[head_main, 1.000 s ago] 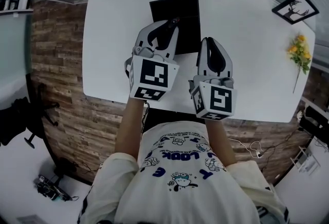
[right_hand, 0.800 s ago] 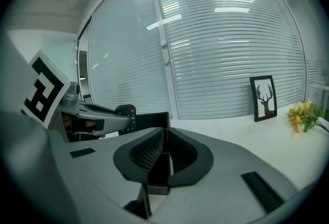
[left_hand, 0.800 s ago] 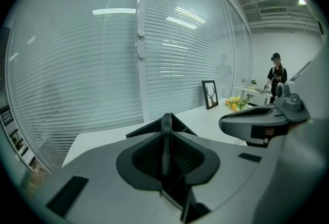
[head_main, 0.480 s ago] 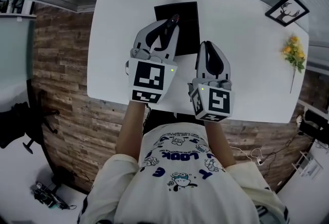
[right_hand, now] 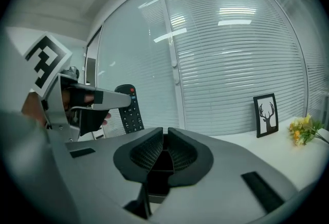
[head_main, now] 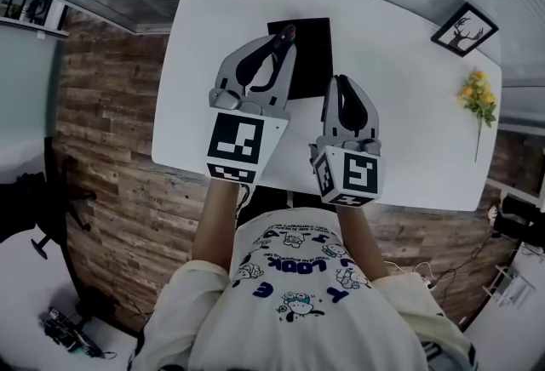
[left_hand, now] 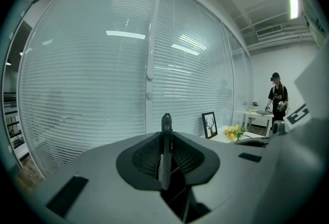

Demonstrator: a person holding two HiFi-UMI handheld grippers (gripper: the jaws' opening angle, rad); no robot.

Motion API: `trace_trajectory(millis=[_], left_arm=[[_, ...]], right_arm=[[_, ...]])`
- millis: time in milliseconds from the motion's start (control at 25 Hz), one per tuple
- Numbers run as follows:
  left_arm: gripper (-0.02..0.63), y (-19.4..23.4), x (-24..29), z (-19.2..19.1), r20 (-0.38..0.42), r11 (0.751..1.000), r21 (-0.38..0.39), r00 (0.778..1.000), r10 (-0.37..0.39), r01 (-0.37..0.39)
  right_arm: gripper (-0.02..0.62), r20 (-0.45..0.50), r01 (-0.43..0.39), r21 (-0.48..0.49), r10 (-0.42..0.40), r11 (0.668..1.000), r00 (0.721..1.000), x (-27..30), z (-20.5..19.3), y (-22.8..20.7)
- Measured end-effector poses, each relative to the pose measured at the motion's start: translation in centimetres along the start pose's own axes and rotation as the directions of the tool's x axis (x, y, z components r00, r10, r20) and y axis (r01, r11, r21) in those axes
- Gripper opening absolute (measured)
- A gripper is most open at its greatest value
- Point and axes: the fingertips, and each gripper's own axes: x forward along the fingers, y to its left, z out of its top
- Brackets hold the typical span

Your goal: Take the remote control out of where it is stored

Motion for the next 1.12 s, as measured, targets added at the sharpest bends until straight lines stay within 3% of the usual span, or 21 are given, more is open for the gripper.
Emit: trace_trajectory(millis=[360, 760, 1120], left_arm=[[0.067, 3.4, -5.6, 0.1, 0.027, 0.992, -0.051, 0.992, 0.120, -0.118], [0.067, 6.0, -10.0, -3.7, -0.020, 0.962, -0.126, 0.970, 0.242, -0.242], [0.067, 6.5, -11.6, -5.9, -0.047, 0.941, -0.156, 0.954, 0.297, -0.300]], right_arm=[[0.048, 0.030, -0.073, -0.032, 0.074, 0.997, 0.997, -0.3, 1.4, 4.2], [0.048, 0.021, -0.156, -0.069, 0.158, 0.985, 0.987, -0.1, 1.3, 8.9], [0.048, 0.002, -0.182, -0.077, 0.183, 0.980, 0.983, 0.3, 0.6, 10.6]])
